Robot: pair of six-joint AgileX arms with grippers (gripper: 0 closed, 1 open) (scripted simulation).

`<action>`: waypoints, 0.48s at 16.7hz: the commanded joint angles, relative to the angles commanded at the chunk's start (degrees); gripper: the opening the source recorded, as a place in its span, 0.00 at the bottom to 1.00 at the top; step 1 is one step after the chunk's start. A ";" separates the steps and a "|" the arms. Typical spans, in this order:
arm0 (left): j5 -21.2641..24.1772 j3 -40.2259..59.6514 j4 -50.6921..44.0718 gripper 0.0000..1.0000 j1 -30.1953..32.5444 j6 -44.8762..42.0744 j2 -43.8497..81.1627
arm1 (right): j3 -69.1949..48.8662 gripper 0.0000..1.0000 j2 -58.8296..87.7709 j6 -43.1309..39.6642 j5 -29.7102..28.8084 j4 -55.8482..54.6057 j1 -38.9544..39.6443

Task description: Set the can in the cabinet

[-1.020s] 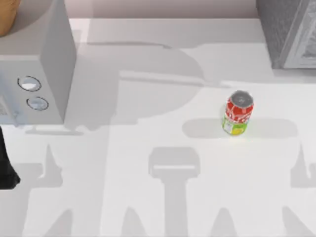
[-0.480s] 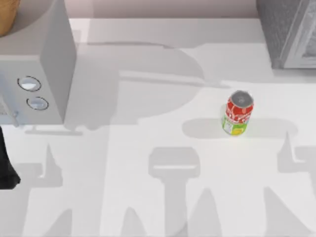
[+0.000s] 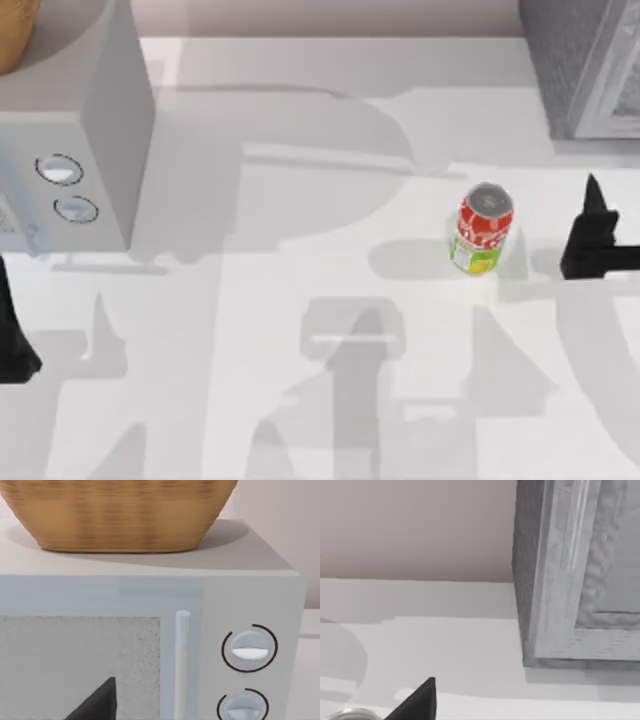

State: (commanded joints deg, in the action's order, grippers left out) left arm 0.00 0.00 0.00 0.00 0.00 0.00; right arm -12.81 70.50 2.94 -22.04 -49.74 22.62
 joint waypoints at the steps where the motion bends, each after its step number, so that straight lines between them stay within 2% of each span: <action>1: 0.00 0.00 0.00 1.00 0.00 0.00 0.00 | -1.15 1.00 5.62 0.25 -1.89 -4.14 1.75; 8: 0.00 0.00 0.00 1.00 0.00 0.00 0.00 | -8.84 1.00 41.03 1.85 -14.14 -30.94 12.80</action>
State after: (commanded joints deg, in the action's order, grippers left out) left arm 0.00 0.00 0.00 0.00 0.00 0.00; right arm -21.65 111.53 4.79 -36.18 -80.69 35.41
